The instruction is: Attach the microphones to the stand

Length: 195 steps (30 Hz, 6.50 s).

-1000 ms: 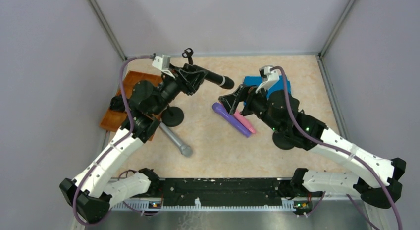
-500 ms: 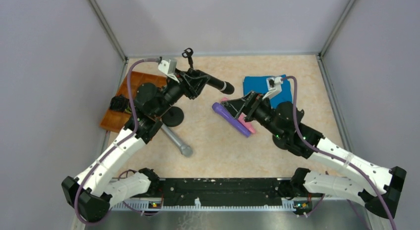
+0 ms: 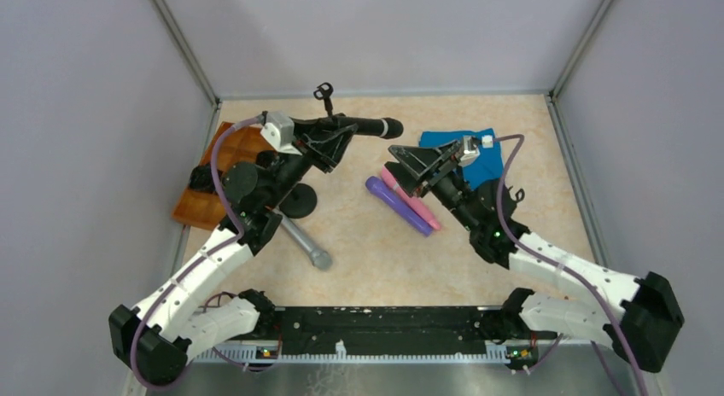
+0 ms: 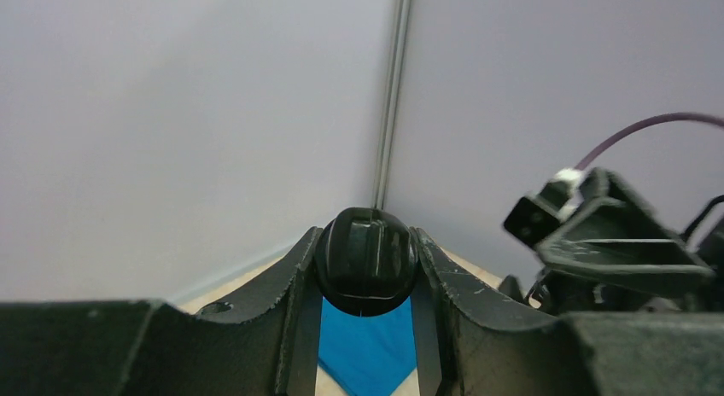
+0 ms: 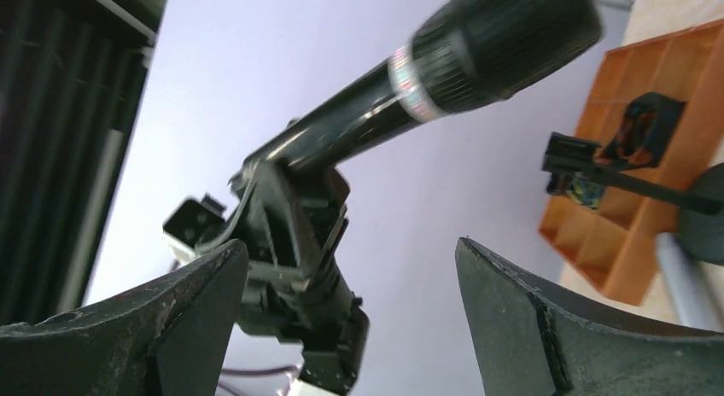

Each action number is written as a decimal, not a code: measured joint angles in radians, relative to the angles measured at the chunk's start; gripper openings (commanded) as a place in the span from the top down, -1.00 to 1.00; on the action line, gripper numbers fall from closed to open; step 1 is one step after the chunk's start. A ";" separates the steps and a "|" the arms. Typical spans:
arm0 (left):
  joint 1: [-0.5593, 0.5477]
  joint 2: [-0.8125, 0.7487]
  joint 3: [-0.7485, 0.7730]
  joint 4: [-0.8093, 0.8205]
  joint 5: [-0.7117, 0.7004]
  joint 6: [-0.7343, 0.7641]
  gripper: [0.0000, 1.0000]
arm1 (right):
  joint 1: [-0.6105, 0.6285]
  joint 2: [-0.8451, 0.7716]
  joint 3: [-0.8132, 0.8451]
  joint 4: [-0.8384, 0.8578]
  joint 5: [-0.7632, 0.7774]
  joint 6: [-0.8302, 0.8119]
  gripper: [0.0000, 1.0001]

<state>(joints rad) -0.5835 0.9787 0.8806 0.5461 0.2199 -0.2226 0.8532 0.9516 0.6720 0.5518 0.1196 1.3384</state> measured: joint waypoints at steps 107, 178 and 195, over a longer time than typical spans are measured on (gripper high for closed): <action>0.000 0.071 0.045 -0.305 0.367 0.068 0.84 | -0.215 0.254 0.452 -0.270 -0.566 -0.697 -0.47; 0.002 -0.158 -0.307 -0.722 -0.658 -0.214 -0.97 | -0.110 0.116 0.257 -0.452 -0.065 -1.051 1.00; 0.126 0.072 -0.476 -0.275 -0.894 -0.092 -0.76 | -0.110 0.118 0.259 -0.541 -0.185 -1.073 1.00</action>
<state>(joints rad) -0.4576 1.0508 0.4042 0.2710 -0.6739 -0.3145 0.7429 1.0698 0.9306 0.0109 -0.0650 0.2653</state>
